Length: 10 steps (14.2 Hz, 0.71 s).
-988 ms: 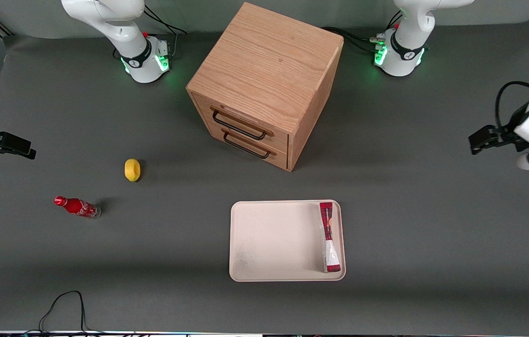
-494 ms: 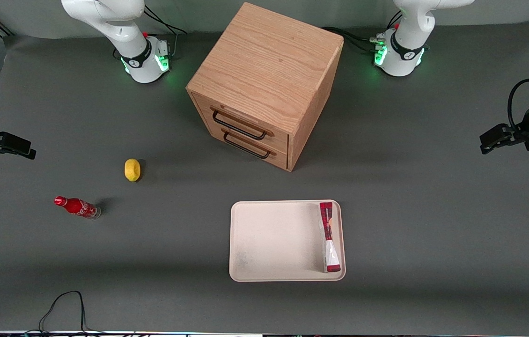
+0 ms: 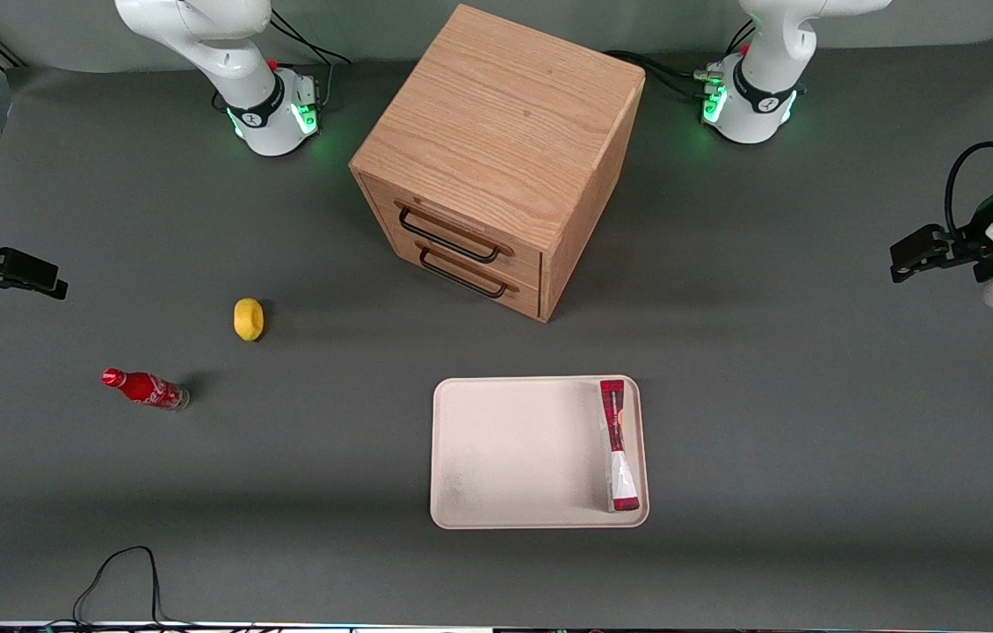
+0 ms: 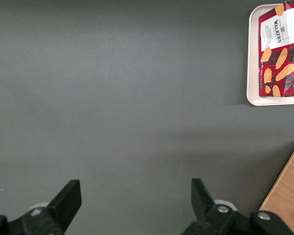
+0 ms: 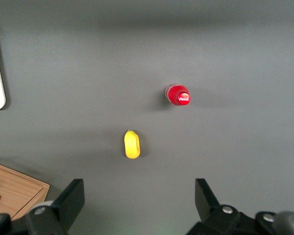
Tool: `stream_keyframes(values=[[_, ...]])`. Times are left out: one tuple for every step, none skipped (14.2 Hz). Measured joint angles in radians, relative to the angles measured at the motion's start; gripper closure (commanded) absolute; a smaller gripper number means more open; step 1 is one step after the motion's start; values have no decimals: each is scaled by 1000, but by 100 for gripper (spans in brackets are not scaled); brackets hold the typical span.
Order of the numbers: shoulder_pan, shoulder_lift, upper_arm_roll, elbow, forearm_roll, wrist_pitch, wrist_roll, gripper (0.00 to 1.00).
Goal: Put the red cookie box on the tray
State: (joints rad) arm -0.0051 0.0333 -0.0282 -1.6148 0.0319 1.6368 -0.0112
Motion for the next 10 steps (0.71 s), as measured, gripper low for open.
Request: stream_keyframes(values=[[-1,-1,0,0,-1,0,0,0],[-1,-2,0,0,-2,0,0,0],[-1,-3,0,0,-3,0,0,0],[-2,-3,-1,0,-5,0,0,0],[-2,-3,-1,0,-5,0,0,0],[-2,-3,-1,0,-6,-1,0,0],[-2,-3,-1,0,-6,-1,0,0],[-2,-4,-1,0,-6,-3,0,0],[-2,-4,-1,0,-7,-6,0,0],[-2,-4,-2,0,-8,-11,0,0]])
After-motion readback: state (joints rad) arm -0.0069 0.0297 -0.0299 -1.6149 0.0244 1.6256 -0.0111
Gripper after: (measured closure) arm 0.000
